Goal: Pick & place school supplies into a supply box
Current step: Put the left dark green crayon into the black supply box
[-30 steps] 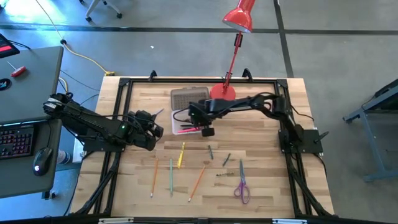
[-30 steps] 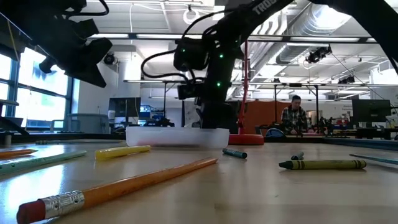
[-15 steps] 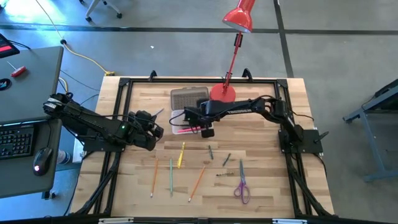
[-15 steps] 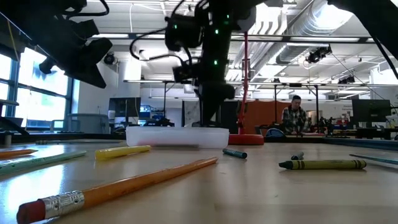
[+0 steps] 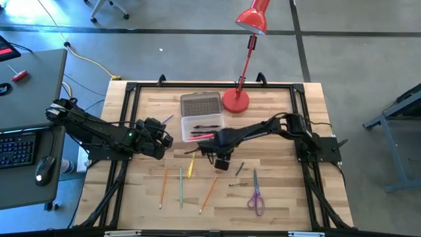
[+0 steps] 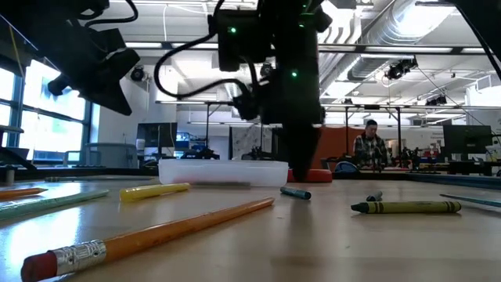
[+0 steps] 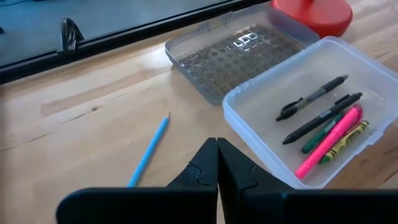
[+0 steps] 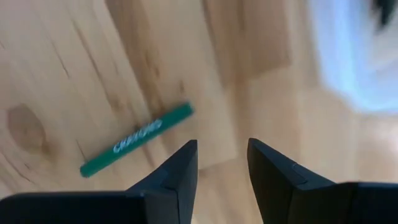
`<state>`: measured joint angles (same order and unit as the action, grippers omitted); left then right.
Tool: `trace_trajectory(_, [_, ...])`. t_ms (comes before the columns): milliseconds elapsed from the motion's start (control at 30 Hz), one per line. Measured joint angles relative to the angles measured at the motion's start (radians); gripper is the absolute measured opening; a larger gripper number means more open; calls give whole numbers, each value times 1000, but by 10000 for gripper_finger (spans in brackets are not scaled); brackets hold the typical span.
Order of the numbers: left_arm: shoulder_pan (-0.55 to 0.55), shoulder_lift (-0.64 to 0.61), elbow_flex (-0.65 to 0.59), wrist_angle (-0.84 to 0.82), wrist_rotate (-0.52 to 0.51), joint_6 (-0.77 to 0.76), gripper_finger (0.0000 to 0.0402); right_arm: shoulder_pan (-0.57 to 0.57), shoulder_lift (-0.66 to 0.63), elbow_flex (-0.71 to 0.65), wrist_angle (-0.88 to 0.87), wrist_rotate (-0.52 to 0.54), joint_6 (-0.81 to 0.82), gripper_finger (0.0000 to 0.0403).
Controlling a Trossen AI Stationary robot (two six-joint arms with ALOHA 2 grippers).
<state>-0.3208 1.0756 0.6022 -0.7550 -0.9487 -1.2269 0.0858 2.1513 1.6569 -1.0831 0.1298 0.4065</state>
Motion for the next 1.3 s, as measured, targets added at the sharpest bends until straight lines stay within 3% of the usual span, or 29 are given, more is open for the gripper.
trace_trajectory(200, [0,0,0,7,-3,0,31,30,0,-36,77,-43,82,119])
trace_trajectory(667, [0,0,0,15,-5,-1,31,20,0,-14,140,-2,344,119])
trace_trajectory(833, [0,0,0,20,-14,-1,31,39,0,-14,278,-43,354,119])
trace_trajectory(1067, [0,0,0,22,-15,0,31,57,0,-15,302,-30,412,119])
trace_trajectory(1300, [0,0,0,24,-15,1,31,74,53,-14,446,-37,427,119])
